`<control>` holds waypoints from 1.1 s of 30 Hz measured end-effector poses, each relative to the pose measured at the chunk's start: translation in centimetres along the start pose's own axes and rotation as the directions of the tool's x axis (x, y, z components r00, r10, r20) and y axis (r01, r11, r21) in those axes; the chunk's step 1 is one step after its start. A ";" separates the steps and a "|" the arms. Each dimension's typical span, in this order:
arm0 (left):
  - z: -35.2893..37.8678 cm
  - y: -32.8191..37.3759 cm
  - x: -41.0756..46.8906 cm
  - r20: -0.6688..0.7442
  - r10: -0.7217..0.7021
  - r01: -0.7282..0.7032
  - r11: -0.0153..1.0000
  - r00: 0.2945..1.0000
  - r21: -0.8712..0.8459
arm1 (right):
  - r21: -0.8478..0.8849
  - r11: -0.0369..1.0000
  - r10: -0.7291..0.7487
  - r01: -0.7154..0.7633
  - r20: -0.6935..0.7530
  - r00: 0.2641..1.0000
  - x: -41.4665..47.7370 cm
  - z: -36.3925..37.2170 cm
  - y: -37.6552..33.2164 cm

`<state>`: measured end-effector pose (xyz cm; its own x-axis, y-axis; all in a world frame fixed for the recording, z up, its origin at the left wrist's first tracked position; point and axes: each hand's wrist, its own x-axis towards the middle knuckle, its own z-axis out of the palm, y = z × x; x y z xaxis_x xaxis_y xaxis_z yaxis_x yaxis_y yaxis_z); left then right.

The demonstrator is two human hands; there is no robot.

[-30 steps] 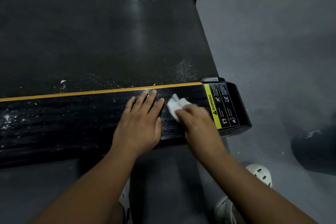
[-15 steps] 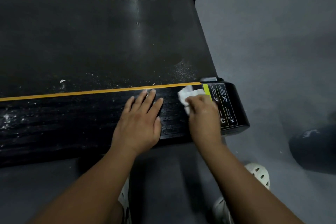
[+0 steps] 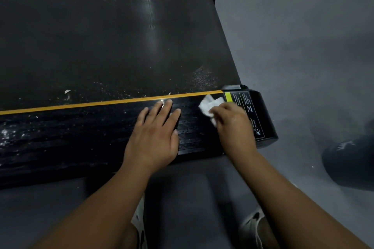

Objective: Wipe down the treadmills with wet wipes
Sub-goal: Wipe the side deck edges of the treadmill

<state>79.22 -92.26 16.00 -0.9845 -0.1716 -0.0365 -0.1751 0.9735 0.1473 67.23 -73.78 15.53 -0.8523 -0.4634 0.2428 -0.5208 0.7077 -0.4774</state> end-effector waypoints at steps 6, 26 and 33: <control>-0.2 0.2 -0.1 -0.002 0.000 0.000 1.000 1.000 0.006 | 0.022 0.997 -0.074 0.073 0.066 0.995 -1.2 1.4 -4.4; -0.1 0.1 -0.1 -0.013 0.005 -0.005 1.000 1.000 -0.010 | -0.033 0.979 -0.198 0.203 0.108 0.974 -4.2 0.7 -4.2; -0.2 0.2 -0.1 -0.016 -0.002 0.002 1.000 1.000 0.008 | -0.148 0.980 -0.118 0.131 0.093 0.989 -6.2 2.8 -4.2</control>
<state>79.23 -92.06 16.19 -0.9843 -0.1755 -0.0214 -0.1767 0.9744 0.1389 74.80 -75.37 13.72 -0.7763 -0.5914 0.2182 -0.6297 0.7119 -0.3108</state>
